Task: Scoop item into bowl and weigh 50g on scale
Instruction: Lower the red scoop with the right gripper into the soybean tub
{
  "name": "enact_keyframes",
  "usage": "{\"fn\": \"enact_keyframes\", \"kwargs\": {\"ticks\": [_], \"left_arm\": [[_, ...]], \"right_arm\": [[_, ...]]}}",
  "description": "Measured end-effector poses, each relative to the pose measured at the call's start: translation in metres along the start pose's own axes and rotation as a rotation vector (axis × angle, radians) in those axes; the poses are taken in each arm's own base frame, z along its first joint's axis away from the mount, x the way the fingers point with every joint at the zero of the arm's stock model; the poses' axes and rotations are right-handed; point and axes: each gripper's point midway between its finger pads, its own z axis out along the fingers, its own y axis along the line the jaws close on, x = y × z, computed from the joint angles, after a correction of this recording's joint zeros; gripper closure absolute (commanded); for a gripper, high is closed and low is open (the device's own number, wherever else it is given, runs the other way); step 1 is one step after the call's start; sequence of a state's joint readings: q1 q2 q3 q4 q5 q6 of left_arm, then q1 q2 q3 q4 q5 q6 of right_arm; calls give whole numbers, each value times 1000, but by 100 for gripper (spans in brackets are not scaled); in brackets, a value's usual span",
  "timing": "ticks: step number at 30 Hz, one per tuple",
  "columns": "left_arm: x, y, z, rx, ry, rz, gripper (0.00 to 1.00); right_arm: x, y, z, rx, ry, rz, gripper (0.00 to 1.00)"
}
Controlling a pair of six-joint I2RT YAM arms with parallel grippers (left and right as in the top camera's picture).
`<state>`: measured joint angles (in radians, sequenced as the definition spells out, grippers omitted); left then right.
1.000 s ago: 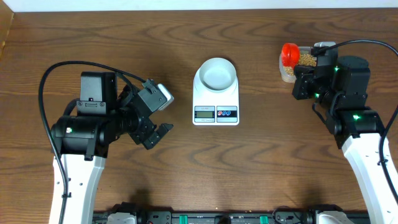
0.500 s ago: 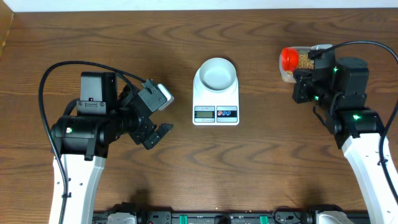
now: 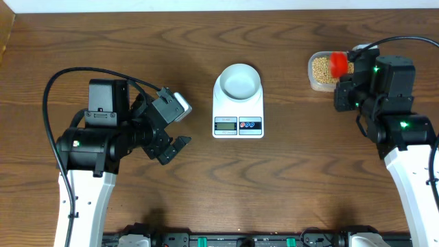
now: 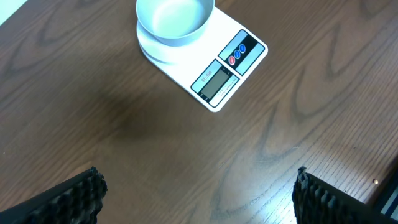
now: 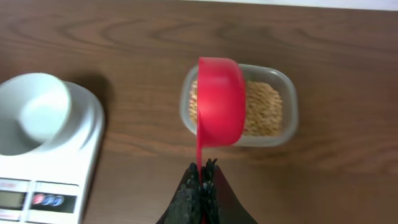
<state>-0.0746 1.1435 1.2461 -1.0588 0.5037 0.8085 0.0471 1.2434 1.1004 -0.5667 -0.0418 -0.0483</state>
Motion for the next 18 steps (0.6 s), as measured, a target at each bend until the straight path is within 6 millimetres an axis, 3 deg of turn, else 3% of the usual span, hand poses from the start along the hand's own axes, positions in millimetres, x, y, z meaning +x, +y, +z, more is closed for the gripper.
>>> {"fn": "enact_keyframes", "kwargs": {"ticks": [10,18], "left_arm": [[0,0,0,0,0,0,2],[0,0,0,0,0,0,2]], "right_arm": [[9,-16,4,89,54,-75,99],[28,-30,50,152,157,-126,99]]}}
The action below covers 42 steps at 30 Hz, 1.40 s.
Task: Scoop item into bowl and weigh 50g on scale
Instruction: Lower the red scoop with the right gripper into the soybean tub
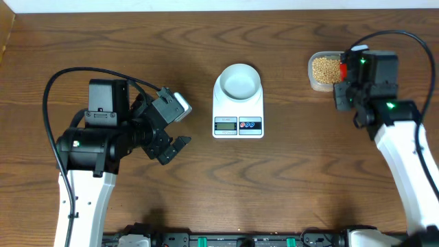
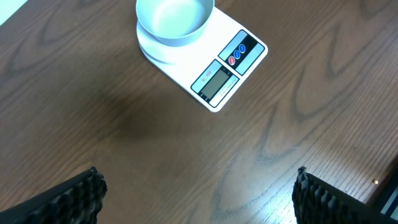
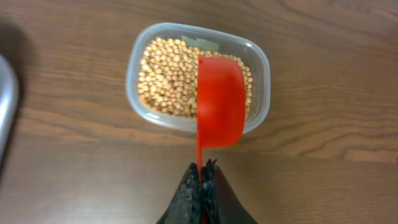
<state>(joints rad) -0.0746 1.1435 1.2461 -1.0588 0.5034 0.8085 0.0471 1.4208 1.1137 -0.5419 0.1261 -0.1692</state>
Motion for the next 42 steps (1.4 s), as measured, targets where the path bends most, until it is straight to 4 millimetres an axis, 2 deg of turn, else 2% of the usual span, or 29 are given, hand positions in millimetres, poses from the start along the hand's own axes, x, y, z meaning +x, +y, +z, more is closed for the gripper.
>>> {"fn": "enact_keyframes", "kwargs": {"ticks": [4,12,20,26,30,35,42], "left_arm": [[0,0,0,0,0,0,2],[0,0,0,0,0,0,2],[0,0,0,0,0,0,2],[0,0,0,0,0,0,2],[0,0,0,0,0,0,2],[0,0,0,0,0,0,2],[0,0,0,0,0,0,2]], "right_arm": [[1,-2,17,20,12,-6,99],[3,-10,31,81,30,-28,99],[12,-12,63,115,73,-68,99],[-1,-16,65,137,22,-61,99],[1,-15,68,137,31,-64,99],[14,-11,82,127,79,-73,99],[15,-10,84,121,80,-77,99]]}}
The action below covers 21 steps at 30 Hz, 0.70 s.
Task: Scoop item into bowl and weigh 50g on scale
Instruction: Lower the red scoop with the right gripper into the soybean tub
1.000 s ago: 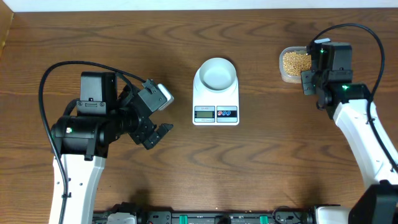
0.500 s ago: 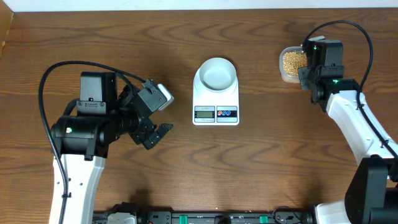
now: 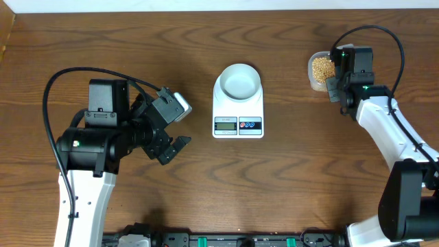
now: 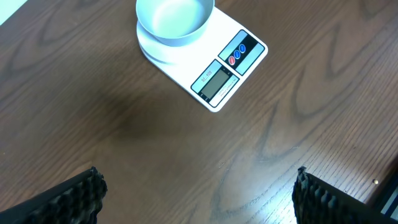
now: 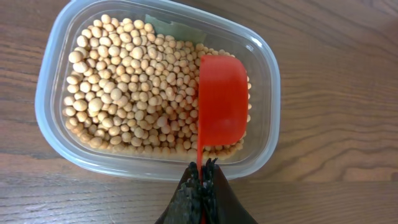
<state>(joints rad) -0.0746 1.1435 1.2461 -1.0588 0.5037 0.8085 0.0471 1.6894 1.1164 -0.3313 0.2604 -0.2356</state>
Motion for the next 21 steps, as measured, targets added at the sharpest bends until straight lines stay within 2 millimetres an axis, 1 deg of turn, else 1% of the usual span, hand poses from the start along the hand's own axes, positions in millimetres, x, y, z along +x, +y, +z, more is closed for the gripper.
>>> {"fn": "enact_keyframes", "kwargs": {"ticks": [10,21], "left_arm": [[0,0,0,0,0,0,2],[0,0,0,-1,0,0,2]], "right_arm": [[-2,10,0,-74,-15,18,99],[2,13,1,-156,-5,121,99]]}}
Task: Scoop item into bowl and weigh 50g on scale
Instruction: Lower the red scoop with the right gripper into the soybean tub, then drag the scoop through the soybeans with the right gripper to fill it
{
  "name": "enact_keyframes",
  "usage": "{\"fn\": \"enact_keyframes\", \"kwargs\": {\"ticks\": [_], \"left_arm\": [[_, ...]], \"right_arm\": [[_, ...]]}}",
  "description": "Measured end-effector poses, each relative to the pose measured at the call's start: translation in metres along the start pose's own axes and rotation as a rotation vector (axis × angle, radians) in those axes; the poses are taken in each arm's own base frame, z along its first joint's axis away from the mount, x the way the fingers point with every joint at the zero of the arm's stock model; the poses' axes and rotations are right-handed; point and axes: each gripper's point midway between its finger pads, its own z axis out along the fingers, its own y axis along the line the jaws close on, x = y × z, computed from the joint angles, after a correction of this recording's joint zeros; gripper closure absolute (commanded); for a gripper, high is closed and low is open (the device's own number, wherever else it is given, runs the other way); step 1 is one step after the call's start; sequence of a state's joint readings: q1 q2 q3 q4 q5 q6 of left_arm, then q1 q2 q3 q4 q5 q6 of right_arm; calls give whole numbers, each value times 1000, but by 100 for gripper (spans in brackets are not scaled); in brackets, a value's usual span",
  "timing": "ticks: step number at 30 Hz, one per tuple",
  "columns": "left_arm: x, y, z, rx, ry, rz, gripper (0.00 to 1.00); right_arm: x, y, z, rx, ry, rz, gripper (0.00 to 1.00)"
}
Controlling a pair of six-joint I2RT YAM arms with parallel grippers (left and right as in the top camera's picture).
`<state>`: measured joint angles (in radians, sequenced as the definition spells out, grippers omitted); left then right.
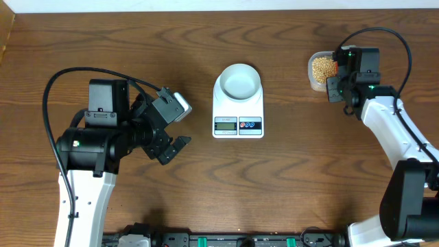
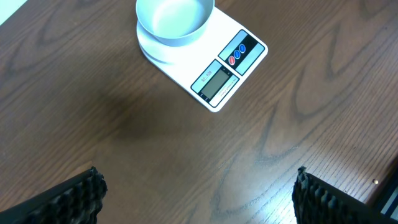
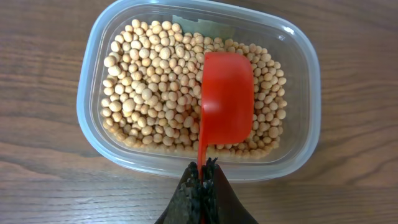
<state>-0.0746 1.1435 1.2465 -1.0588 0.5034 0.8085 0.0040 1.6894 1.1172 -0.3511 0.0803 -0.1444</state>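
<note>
My right gripper (image 3: 201, 171) is shut on the handle of a red scoop (image 3: 227, 102), whose cup hangs bottom-up over the soybeans (image 3: 158, 93) in a clear plastic tub (image 3: 99, 74). In the overhead view the tub (image 1: 317, 68) is at the far right, beside the right gripper (image 1: 337, 68). A white bowl (image 1: 239, 79) stands empty on the white scale (image 1: 238, 123) at mid-table. My left gripper (image 2: 199, 193) hangs open over bare wood, left of the scale (image 2: 230, 68).
The brown wooden table (image 1: 274, 192) carries only the scale, bowl and tub. The black left arm (image 1: 110, 137) sits at the left, the white right arm (image 1: 398, 137) along the right edge.
The scoop has shifted from the tub's right side toward its middle. The tub sits further right in the right wrist view. The left arm has not moved.
The right gripper held the red scoop high, with the tub and scale both in view. Then it was nearer, over the tub's right edge. Then it was low over the beans at the right, and now over the middle. The left gripper stayed open throughout.
</note>
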Motion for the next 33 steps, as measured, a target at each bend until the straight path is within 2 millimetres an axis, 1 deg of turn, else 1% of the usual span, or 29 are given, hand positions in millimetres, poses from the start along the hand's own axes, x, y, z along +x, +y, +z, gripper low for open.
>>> {"fn": "enact_keyframes", "kwargs": {"ticks": [16,29,33], "left_arm": [[0,0,0,1,0,0,2],[0,0,0,0,0,0,2],[0,0,0,0,0,0,2]], "right_arm": [[4,2,0,-114,12,187,99],[6,-12,-2,-181,15,363,99],[5,-6,1,-213,20,381,99]]}}
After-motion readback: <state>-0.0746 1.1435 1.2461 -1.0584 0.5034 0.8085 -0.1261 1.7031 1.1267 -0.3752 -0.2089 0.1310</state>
